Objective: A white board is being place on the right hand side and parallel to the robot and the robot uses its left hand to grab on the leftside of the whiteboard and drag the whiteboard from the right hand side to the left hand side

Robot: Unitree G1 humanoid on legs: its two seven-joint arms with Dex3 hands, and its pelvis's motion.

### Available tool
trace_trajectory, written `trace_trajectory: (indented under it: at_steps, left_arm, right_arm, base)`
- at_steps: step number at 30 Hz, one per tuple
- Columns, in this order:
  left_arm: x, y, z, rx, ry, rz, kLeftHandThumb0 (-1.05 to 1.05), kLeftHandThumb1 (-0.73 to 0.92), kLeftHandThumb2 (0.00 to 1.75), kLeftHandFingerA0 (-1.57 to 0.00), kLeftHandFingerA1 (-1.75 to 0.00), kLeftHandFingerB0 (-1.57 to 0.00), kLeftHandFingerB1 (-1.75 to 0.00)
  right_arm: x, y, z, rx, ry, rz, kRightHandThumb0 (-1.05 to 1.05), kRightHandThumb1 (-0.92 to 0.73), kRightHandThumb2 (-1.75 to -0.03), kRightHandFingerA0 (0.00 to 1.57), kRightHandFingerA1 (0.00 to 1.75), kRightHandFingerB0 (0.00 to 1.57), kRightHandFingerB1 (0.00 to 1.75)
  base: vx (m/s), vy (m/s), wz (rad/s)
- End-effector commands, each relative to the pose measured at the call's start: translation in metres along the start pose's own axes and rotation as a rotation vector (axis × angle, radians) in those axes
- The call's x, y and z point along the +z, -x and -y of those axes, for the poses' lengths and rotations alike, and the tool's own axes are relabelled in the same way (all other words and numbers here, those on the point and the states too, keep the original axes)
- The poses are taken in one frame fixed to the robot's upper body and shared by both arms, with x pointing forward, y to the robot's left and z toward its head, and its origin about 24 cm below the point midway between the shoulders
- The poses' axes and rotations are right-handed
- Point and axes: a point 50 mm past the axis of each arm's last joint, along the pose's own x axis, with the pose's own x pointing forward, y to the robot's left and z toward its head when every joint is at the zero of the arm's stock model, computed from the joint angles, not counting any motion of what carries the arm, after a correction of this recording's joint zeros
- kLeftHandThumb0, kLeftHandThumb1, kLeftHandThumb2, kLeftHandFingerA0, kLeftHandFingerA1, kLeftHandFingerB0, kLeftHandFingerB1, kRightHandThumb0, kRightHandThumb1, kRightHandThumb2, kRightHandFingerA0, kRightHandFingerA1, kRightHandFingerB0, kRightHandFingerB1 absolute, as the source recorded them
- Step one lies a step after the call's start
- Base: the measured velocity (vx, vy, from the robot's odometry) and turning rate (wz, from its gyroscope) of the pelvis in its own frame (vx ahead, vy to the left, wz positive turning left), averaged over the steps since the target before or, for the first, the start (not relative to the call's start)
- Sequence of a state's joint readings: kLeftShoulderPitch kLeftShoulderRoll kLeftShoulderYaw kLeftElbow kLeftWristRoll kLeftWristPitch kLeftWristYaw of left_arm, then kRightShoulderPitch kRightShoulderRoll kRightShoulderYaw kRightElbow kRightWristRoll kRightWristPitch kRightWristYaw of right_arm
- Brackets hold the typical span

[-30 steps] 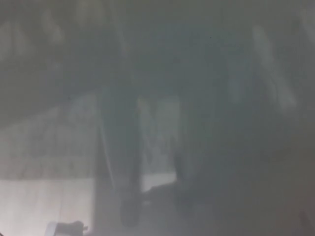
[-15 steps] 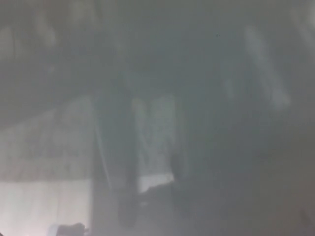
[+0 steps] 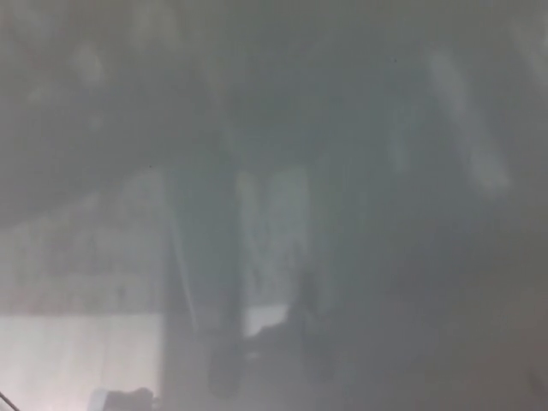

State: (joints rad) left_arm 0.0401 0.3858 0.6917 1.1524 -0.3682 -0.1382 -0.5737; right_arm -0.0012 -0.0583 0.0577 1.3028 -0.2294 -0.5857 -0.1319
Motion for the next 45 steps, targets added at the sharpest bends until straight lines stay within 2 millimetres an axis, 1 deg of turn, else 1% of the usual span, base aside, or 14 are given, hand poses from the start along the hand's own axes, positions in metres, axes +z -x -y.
trace_trajectory:
  at_steps: [1,2,4,5,6,8,10,12,13,17,20,33,37,45]
  left_arm:
    - [-0.064,0.014,0.005,0.226,0.101,-0.168,-0.68,0.77,1.0,-0.07,-0.33,0.0,-0.18]
    - [-0.075,0.015,0.013,0.215,0.088,-0.201,-0.59,0.92,0.71,-0.13,-0.28,0.0,-0.1]
    - [-0.085,0.015,0.023,0.193,0.048,-0.224,-0.58,0.92,0.71,-0.14,-0.29,0.0,-0.13]
    - [-0.089,0.015,0.027,0.182,0.049,-0.231,-0.65,0.77,0.98,-0.07,-0.32,0.0,-0.12]
    - [-0.093,0.016,0.031,0.166,0.053,-0.239,-0.65,0.77,0.98,-0.07,-0.32,0.0,-0.12]
    - [-0.112,0.019,0.057,0.108,-0.015,-0.243,-0.52,0.85,0.74,-0.09,-0.29,-0.01,-0.08]
    - [-0.126,0.026,0.076,0.029,-0.124,-0.245,-0.55,0.68,0.95,-0.01,-0.36,0.0,-0.27]
    - [-0.132,0.031,0.089,-0.052,-0.173,-0.236,-0.49,0.63,0.93,0.0,-0.4,0.0,-0.36]
    - [-0.133,0.033,0.093,-0.093,-0.199,-0.231,-0.53,0.77,0.82,-0.07,-0.35,-0.09,-0.32]
    - [-0.133,0.04,0.107,-0.306,-0.385,-0.238,-0.43,0.73,0.63,-0.28,-0.32,-0.18,-0.28]
    - [-0.135,0.043,0.102,-0.357,-0.64,-0.248,-0.43,0.69,0.62,-0.28,-0.38,-0.16,-0.28]
    - [-0.143,0.048,0.085,-0.323,-0.588,-0.325,-0.46,0.52,0.7,-0.24,-0.41,-0.15,-0.35]
    - [-0.143,0.046,0.086,-0.325,-0.581,-0.322,-0.42,0.51,0.69,-0.24,-0.41,-0.17,-0.36]
    - [-0.142,0.045,0.086,-0.334,-0.588,-0.313,-0.44,0.51,0.7,-0.23,-0.41,-0.16,-0.36]
  right_arm:
    - [-0.006,0.005,-0.002,-0.001,-0.008,-0.015,-0.43,-0.76,-0.73,0.97,0.99,0.48,0.91]
    - [-0.006,0.005,-0.002,0.0,-0.006,-0.015,-0.44,-0.76,-0.73,1.05,1.02,0.47,0.91]
    - [-0.006,0.004,-0.003,-0.001,0.009,-0.015,-0.44,-0.76,-0.73,1.13,1.02,0.47,0.91]
    - [-0.006,0.004,-0.003,-0.001,0.005,-0.018,-0.44,-0.76,-0.72,1.05,1.0,0.47,0.9]
    - [-0.006,0.004,-0.004,0.0,-0.002,-0.022,-0.44,-0.76,-0.72,1.05,1.0,0.47,0.9]
    - [-0.006,0.005,-0.004,0.003,0.012,-0.019,-0.43,-0.77,-0.73,1.04,0.96,0.47,0.89]
    - [-0.007,0.005,-0.003,0.006,0.002,-0.018,-0.43,-0.78,-0.73,0.99,0.95,0.47,0.88]
    - [-0.006,0.005,-0.003,0.007,0.008,-0.008,-0.43,-0.77,-0.75,0.94,0.95,0.47,0.91]
    - [-0.006,0.005,-0.004,0.008,0.005,-0.01,-0.43,-0.77,-0.74,0.92,0.94,0.47,0.89]
    - [-0.006,0.004,-0.004,0.001,-0.015,-0.018,-0.44,-0.76,-0.72,0.92,0.95,0.48,0.88]
    - [-0.004,0.003,-0.005,-0.004,-0.013,-0.015,-0.43,-0.76,-0.73,0.99,0.96,0.48,0.88]
    - [-0.014,0.01,-0.005,-0.001,0.024,-0.036,-0.45,-0.78,-0.74,1.02,0.94,0.46,0.9]
    - [-0.015,0.011,-0.005,0.005,0.007,-0.048,-0.46,-0.77,-0.71,1.17,0.99,0.48,0.86]
    - [-0.013,0.01,-0.004,0.006,0.002,-0.035,-0.45,-0.76,-0.75,0.96,0.96,0.47,0.89]
  base:
    - [0.0,0.0,0.0]
    - [0.0,0.0,0.0]
    - [0.0,0.0,0.0]
    - [0.0,0.0,0.0]
    - [0.0,0.0,0.0]
    - [0.0,0.0,0.0]
    - [0.0,0.0,0.0]
    - [0.0,0.0,0.0]
    - [0.0,0.0,0.0]
    - [0.0,0.0,0.0]
    - [0.0,0.0,0.0]
    - [0.0,0.0,0.0]
    - [0.0,0.0,0.0]
    - [0.0,0.0,0.0]
